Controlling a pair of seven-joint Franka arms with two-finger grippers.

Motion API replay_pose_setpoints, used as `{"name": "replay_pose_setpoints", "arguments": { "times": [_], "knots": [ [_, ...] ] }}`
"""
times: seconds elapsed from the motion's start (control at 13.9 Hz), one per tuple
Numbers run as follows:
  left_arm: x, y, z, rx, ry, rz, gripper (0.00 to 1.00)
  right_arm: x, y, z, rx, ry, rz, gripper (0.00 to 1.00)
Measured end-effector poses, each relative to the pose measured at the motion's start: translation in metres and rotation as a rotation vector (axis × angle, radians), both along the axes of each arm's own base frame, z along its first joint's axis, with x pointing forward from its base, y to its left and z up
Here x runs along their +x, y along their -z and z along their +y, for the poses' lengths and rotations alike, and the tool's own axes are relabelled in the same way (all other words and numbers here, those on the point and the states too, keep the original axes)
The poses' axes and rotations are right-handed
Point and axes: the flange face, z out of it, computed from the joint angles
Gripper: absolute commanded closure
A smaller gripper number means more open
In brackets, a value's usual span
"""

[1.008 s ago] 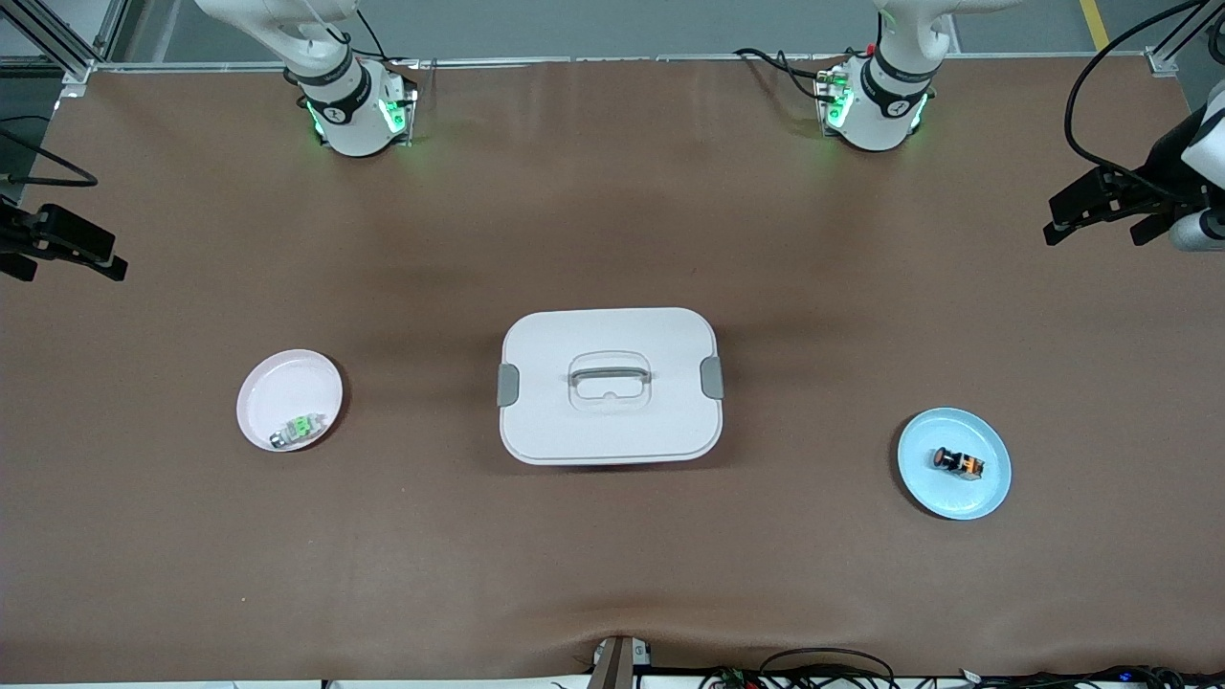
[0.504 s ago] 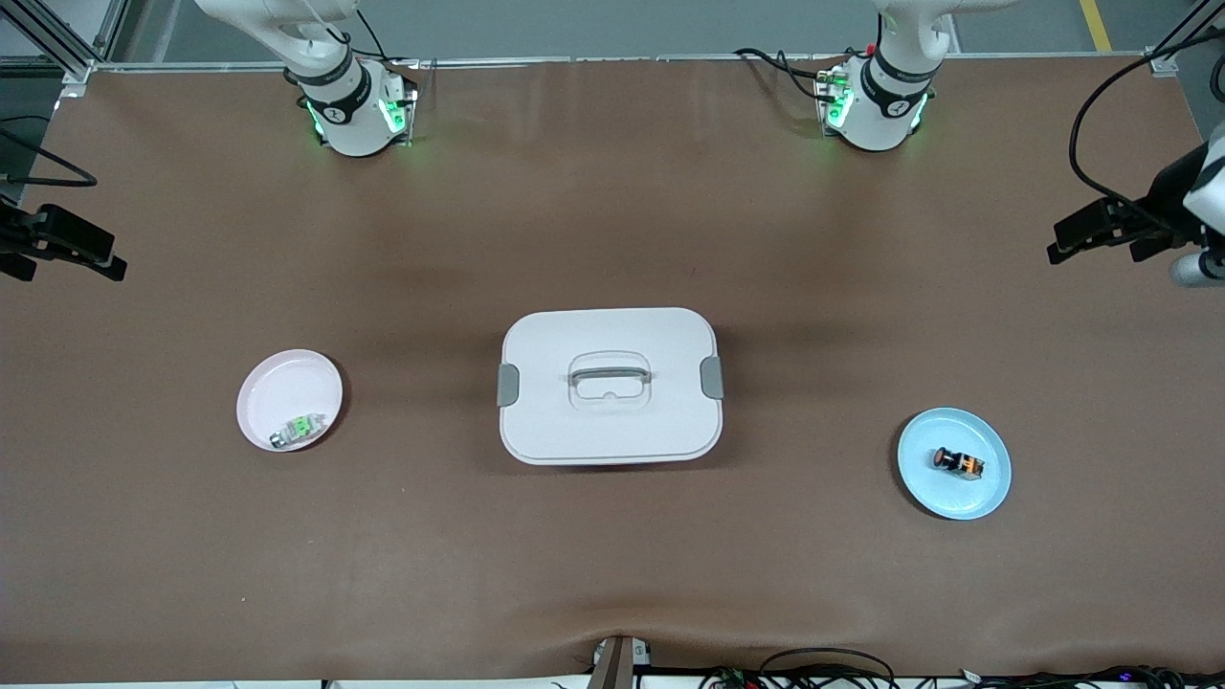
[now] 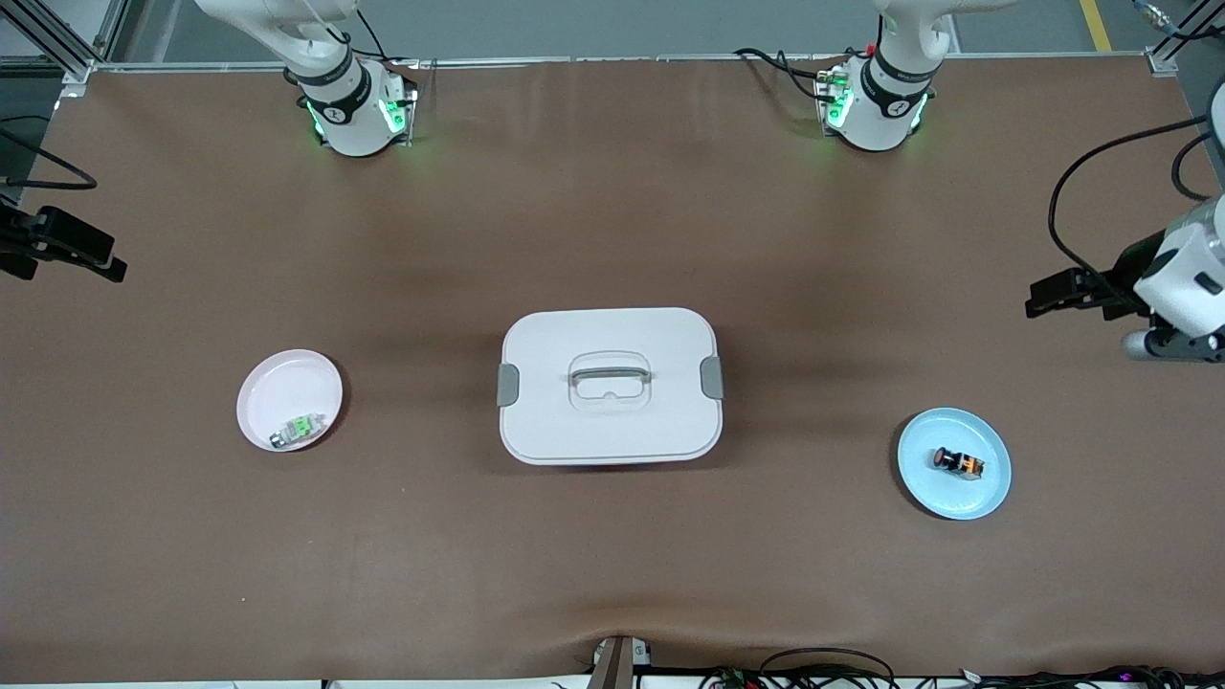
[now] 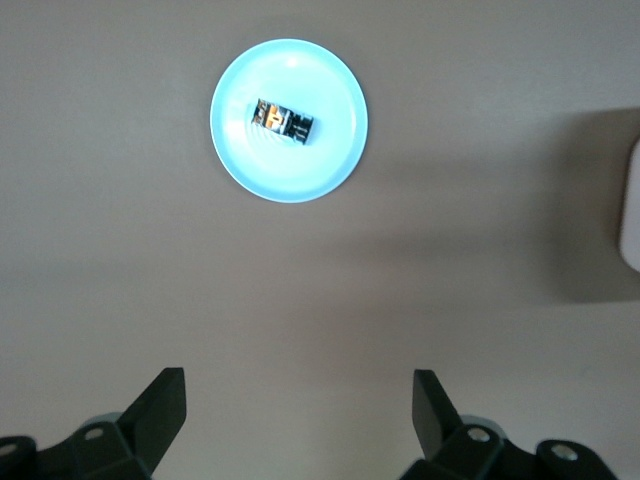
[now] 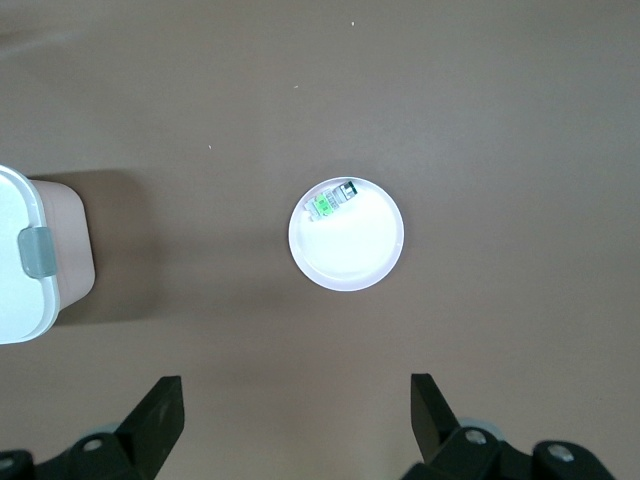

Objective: Transfer orange switch to right arm and place
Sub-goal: 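Move the left gripper toward the light blue plate, then lower the left gripper over the orange switch on the blue plate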

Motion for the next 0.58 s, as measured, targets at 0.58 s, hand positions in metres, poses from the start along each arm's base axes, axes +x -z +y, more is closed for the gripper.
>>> {"name": "replay_pose_setpoints", "arguments": {
  "times": [0.58],
  "knots": [
    [0.048, 0.064, -0.006, -0.001, 0.055, -0.046, 0.00, 0.000, 0.000, 0.002, 0.024, -0.001, 0.002, 0.00]
  ]
}}
